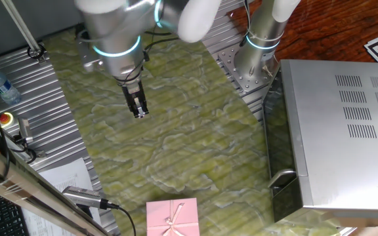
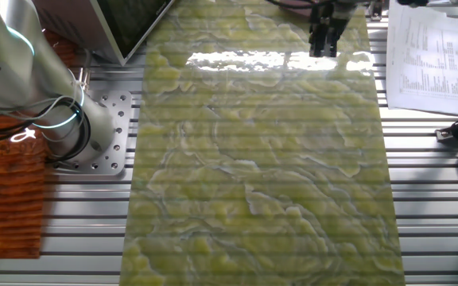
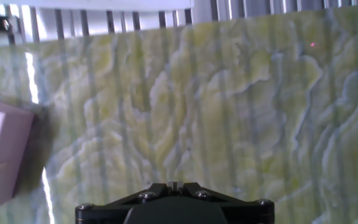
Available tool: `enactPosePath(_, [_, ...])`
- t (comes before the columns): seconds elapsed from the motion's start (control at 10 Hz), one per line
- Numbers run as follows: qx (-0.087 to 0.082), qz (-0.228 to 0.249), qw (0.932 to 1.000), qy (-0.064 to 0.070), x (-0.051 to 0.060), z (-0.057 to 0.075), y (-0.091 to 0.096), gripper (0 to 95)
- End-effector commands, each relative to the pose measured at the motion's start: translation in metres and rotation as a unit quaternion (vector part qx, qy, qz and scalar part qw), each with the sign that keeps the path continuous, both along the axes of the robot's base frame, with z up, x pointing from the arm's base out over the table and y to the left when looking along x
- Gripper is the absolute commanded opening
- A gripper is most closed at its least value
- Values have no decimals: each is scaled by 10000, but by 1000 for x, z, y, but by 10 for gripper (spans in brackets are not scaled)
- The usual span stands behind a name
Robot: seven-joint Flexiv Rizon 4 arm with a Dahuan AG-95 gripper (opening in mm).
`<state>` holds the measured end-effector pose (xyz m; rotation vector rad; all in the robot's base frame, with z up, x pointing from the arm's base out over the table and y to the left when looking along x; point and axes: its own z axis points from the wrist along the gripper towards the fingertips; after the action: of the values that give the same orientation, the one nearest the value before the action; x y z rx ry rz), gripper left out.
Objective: Open the microwave door
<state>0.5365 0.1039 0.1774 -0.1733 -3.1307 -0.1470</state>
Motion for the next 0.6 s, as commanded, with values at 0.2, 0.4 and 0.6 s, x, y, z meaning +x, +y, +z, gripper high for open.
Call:
enactPosePath(0.2, [144,2056,9784,178,1,0,1,0])
enactPosePath(0.4, [-4,2720,9622,129,1,0,1,0])
enactPosePath(0.6, [-160,3257,9453,-95,1,0,1,0])
